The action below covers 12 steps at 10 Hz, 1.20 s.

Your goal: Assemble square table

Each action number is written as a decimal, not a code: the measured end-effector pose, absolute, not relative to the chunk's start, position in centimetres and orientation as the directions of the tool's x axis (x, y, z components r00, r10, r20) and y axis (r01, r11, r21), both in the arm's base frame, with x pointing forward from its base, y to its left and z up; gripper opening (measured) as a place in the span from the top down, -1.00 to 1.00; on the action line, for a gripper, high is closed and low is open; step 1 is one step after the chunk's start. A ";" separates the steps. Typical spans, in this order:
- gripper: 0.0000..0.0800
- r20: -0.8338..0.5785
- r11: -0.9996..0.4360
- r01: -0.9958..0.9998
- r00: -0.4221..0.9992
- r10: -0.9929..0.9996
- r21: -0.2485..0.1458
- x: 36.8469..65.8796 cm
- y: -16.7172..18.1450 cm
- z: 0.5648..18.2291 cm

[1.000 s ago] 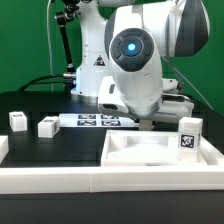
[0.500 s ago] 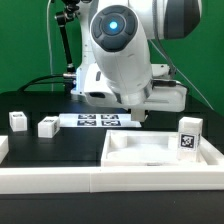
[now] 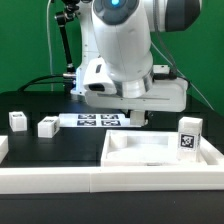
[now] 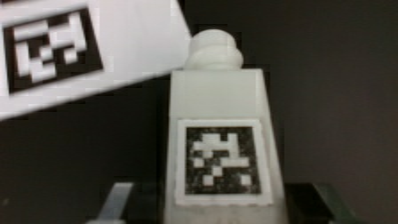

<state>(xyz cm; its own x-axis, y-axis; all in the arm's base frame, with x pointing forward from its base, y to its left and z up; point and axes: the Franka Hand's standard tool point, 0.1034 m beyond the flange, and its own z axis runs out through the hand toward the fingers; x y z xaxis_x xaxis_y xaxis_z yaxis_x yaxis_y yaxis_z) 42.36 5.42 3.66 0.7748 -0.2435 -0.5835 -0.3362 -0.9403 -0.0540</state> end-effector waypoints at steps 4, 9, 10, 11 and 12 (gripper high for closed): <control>0.27 -0.407 -0.943 -0.320 0.877 -0.257 -0.093 45.4 4.1 8.2; 0.27 -0.097 -0.949 -0.299 0.952 -0.289 -0.099 46.6 4.2 8.2; 0.27 -0.019 -0.954 -0.285 0.958 -0.285 -0.098 47.0 4.2 8.3; 0.27 0.044 -0.968 -0.236 0.970 -0.240 -0.087 47.6 4.4 9.1; 0.27 0.107 -0.975 -0.207 0.971 -0.215 -0.084 48.5 4.3 10.0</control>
Offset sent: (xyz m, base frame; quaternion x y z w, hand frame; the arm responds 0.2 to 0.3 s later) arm 0.0233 -0.0186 0.0380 0.0153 0.1391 -0.0143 0.9901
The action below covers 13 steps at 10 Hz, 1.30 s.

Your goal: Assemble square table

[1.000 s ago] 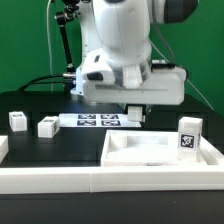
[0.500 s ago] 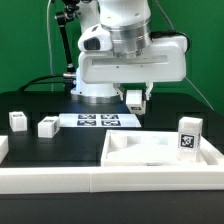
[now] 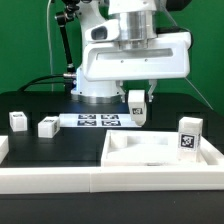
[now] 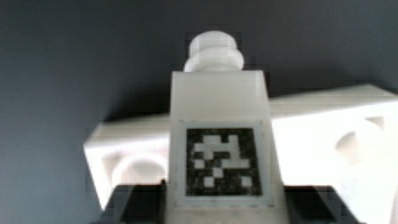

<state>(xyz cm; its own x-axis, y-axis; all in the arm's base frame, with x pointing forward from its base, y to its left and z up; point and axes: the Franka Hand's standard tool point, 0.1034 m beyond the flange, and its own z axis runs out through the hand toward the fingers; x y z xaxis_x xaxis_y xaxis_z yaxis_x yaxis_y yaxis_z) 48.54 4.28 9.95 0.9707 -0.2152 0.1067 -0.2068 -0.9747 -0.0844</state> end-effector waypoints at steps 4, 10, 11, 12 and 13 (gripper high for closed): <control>0.27 0.312 -0.978 -0.189 0.927 -0.207 -0.086 50.3 3.8 11.1; 0.27 0.423 -0.999 -0.041 0.906 -0.028 0.022 52.5 0.3 10.3; 0.27 0.426 -0.999 -0.033 0.905 -0.017 0.030 52.9 -0.1 10.2; 0.27 0.425 -0.999 -0.030 0.905 -0.016 0.028 52.8 0.2 10.2; 0.27 0.442 -0.999 -0.032 0.897 -0.013 0.034 52.9 0.1 10.2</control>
Offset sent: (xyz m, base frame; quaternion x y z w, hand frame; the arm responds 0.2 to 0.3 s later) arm 0.0000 0.0000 0.0000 0.0000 0.1296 0.0000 0.9916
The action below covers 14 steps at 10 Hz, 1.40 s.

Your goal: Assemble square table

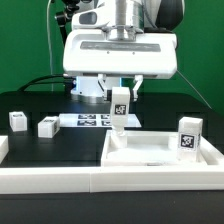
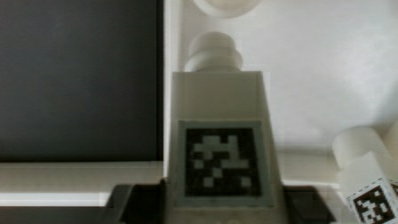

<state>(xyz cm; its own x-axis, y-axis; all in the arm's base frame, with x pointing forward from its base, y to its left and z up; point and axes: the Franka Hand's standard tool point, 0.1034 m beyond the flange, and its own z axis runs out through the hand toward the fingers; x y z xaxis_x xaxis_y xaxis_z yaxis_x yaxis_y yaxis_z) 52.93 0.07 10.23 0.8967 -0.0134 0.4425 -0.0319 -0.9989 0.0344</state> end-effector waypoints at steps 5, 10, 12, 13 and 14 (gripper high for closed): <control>0.27 0.480 -0.997 -0.038 0.877 -0.003 0.063 53.5 -2.0 9.8; 0.27 0.481 -0.998 -0.009 0.877 0.022 0.062 54.0 0.1 9.3; 0.27 0.480 -0.998 -0.010 0.877 0.021 0.062 54.0 0.0 9.3; 0.27 0.475 -0.998 -0.012 0.880 0.018 0.060 54.1 -0.2 9.3; 0.27 0.467 -0.998 -0.023 0.884 0.005 0.053 54.8 -0.7 9.5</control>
Offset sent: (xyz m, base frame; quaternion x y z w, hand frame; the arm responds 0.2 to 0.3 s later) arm 0.0205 -0.0117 0.0100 0.0085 0.1252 -0.0281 0.9917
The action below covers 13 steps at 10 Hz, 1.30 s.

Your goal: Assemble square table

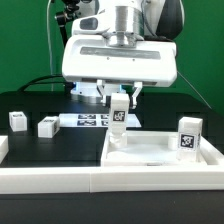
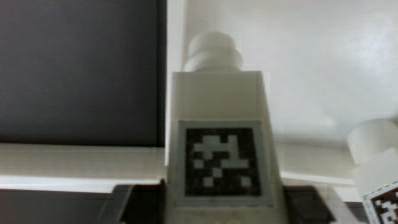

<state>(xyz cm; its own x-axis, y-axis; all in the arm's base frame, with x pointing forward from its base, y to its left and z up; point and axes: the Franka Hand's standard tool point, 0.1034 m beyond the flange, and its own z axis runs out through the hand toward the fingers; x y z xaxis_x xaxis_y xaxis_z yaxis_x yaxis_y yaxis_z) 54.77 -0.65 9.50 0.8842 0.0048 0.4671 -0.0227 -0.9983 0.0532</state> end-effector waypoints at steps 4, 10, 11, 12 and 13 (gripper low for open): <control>0.27 0.462 -0.999 -0.026 0.887 -0.008 0.032 58.7 -1.3 11.3; 0.27 0.456 -0.999 -0.024 0.890 -0.006 0.034 58.7 -1.4 10.9; 0.27 0.454 -0.999 -0.027 0.891 -0.010 0.032 59.4 -1.7 11.0; 0.27 0.459 -0.999 -0.031 0.888 -0.013 0.031 60.2 -2.0 11.1; 0.27 0.461 -0.999 -0.030 0.887 -0.012 0.032 60.6 -1.9 10.9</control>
Offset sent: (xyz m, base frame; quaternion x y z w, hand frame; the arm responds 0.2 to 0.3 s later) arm 0.0433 0.0057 0.0143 0.0468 -0.0175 -0.0203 0.9985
